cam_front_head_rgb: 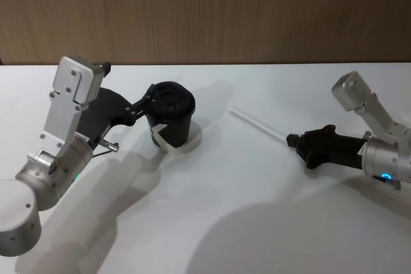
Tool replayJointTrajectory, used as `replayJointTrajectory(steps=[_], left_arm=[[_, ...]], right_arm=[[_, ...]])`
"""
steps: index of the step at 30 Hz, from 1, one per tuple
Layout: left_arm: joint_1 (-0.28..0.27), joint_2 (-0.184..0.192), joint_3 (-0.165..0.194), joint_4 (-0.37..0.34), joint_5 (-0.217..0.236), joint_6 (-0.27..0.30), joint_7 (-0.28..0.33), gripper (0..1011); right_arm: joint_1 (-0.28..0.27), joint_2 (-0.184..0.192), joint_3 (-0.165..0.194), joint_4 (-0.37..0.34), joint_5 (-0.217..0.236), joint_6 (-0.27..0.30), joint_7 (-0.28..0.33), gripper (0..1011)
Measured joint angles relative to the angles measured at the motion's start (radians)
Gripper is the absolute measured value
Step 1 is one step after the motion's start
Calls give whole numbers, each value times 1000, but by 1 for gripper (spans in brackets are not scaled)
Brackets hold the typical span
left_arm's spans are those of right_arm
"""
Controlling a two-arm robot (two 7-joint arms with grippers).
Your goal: Pick up the straw with one hand, pass it to the other hand, and insert it into the cup.
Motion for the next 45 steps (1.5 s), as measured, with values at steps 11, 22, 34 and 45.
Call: replayJointTrajectory(steps=[11, 22, 34, 45], left_arm=[[0, 0, 0, 0, 0, 0, 0, 1003], [0, 0, 0, 0, 0, 0, 0, 1003], [0, 0, 0, 0, 0, 0, 0, 1003], [0, 0, 0, 0, 0, 0, 0, 1003]], right_arm=[[-49, 10, 67, -101, 75, -37, -34, 0], [-104, 6, 136, -221, 162, -55, -78, 0], [-120, -28, 148, -308, 230, -57, -99, 0], [-119, -44, 124, -357, 257, -52, -93, 0]])
